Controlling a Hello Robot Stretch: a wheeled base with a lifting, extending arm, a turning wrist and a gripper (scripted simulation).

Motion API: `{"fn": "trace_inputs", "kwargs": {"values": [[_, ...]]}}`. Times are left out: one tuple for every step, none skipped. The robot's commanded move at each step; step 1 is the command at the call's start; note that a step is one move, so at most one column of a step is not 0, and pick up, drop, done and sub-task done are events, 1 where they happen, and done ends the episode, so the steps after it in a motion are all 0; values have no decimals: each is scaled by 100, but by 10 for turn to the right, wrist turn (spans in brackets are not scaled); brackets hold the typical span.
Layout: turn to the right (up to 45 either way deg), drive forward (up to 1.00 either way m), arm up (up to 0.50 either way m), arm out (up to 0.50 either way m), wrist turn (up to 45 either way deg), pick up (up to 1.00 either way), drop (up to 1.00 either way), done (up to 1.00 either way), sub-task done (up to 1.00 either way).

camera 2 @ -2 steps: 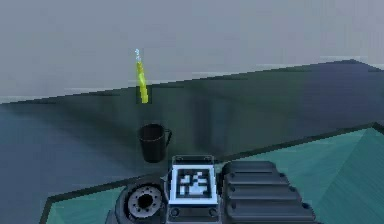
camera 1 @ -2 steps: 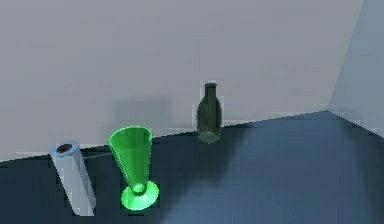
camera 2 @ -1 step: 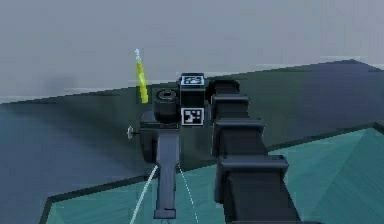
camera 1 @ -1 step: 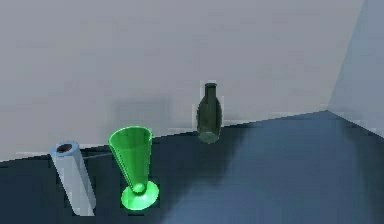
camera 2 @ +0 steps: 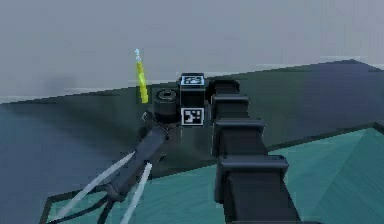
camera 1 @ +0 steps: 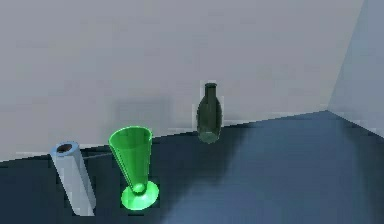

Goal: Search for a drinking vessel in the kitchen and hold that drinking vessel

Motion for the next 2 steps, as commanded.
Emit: {"fn": "trace_inputs", "kwargs": {"values": [[0, 0, 0, 0, 450, 0, 0, 0, 0], [0, 0, 0, 0, 450, 0, 0, 0, 0]]}}
